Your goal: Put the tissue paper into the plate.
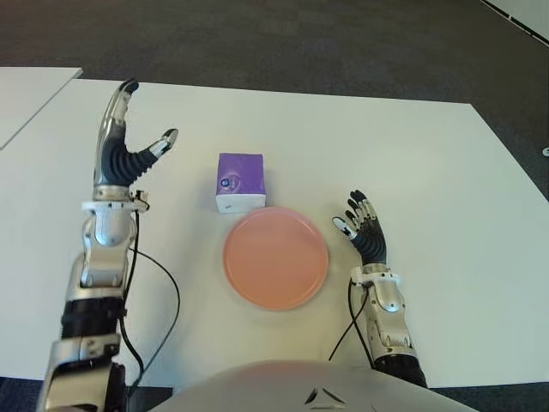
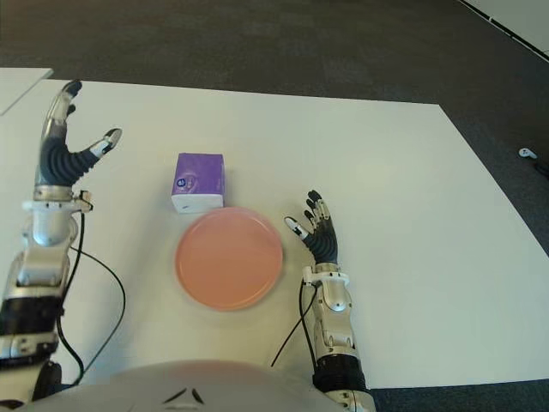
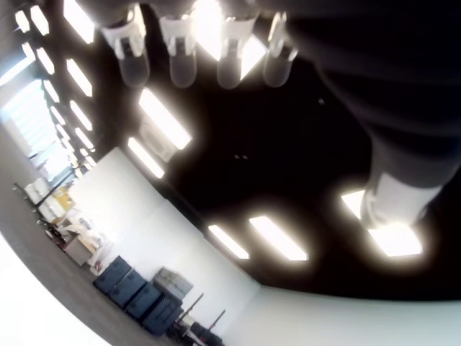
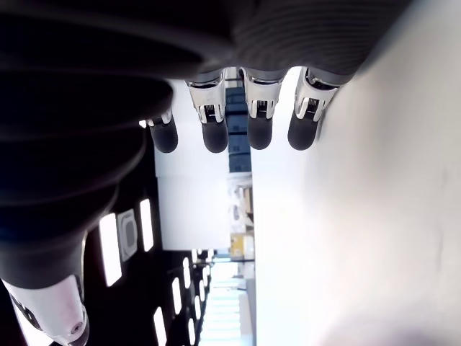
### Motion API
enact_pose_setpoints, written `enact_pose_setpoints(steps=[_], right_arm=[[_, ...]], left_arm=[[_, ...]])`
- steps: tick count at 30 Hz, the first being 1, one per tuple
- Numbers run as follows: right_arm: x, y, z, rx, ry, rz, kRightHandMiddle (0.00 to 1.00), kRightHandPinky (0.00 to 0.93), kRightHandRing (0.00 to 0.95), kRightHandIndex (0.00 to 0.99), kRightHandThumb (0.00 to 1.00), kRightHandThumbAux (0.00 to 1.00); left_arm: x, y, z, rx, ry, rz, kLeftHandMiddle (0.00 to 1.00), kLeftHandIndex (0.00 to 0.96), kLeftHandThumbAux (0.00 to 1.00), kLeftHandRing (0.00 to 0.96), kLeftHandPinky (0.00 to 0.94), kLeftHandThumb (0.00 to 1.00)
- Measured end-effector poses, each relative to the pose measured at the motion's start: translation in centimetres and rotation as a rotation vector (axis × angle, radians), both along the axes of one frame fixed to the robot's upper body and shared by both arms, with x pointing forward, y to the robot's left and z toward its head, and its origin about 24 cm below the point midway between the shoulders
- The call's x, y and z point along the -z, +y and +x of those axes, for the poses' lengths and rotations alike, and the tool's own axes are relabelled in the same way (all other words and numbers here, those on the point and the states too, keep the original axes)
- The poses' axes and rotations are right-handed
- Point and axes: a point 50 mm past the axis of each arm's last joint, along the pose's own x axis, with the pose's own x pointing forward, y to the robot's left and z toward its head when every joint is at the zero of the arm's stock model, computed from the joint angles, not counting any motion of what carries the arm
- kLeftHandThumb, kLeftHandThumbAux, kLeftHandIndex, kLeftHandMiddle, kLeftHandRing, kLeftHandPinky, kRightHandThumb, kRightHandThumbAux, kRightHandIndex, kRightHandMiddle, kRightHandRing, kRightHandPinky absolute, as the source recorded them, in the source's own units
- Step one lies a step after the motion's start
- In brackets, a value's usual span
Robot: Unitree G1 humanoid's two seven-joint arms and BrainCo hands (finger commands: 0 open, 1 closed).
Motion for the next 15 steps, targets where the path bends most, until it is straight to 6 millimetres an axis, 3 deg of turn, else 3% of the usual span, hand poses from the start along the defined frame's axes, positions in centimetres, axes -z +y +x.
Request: enact_pose_setpoints(steps=[7, 15], right_arm=[[-0.1, 0.3, 0.3, -0.005, -0.012, 0.001, 0.0, 0.0, 0.0, 0.0, 0.066, 0.676], [-0.1, 0.4, 0.5, 0.0, -0.011, -0.006, 0.0, 0.0, 0.0, 0.0, 0.052, 0.67]], left_arm=[[-2.0, 0.1, 2.3, 0.025, -0.003, 0.272, 0.0, 0.0, 0.428, 0.0, 0.0, 0.211], [-2.6, -0.9, 4.6, 0.03, 0.033, 0.545, 0.0, 0.0, 0.342, 0.0, 0.0, 0.237]])
